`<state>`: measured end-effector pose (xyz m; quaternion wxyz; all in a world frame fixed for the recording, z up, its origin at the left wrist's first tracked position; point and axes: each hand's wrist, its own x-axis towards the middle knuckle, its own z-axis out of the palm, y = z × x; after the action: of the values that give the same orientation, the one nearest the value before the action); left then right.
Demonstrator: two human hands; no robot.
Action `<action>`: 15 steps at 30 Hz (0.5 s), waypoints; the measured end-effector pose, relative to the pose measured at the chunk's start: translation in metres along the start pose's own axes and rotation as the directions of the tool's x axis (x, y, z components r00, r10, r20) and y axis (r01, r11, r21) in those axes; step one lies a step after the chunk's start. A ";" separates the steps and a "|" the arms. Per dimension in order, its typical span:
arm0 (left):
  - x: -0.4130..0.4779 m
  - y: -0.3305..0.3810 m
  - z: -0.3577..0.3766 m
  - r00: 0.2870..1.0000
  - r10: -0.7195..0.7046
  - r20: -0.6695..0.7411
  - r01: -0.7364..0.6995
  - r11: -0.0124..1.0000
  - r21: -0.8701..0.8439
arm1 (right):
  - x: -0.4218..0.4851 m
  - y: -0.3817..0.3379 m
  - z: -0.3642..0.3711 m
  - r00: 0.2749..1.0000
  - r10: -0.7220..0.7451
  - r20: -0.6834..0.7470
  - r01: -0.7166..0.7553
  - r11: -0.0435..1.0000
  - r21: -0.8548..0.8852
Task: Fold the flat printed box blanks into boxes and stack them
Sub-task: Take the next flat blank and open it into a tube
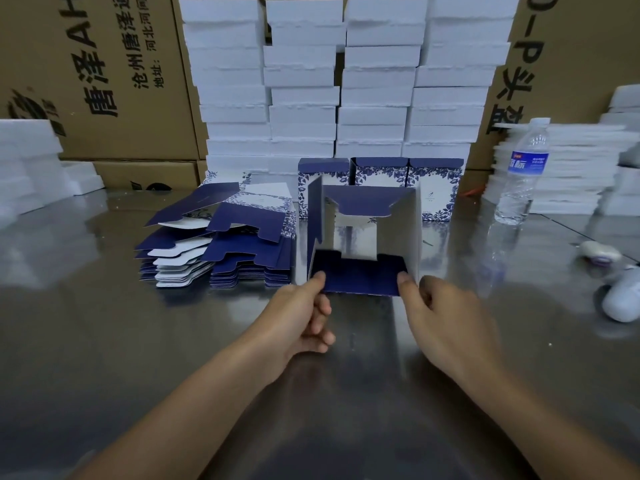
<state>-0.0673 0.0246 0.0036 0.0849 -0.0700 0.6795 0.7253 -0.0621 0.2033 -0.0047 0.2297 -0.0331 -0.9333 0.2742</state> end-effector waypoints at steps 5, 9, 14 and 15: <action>0.010 -0.010 -0.015 0.872 0.459 -0.171 -0.249 0.716 0.652 | 0.007 0.010 0.007 0.974 -0.205 -0.096 0.223 0.941 0.253; 0.013 -0.013 -0.020 0.726 0.685 -0.057 -0.477 0.562 0.676 | 0.008 0.011 0.008 0.932 -0.351 -0.087 0.357 0.858 0.369; 0.009 -0.010 -0.015 0.711 0.701 0.064 -0.631 0.595 0.497 | 0.007 0.011 0.011 0.916 -0.400 -0.004 0.361 0.822 0.441; 0.006 -0.009 -0.013 0.714 0.697 0.070 -0.634 0.601 0.487 | 0.006 0.010 0.011 0.921 -0.389 0.017 0.339 0.823 0.457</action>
<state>-0.0712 0.0122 -0.0074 -0.2208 0.1656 0.8164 0.5073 -0.0732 0.2078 -0.0152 0.2277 0.2141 -0.8457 0.4326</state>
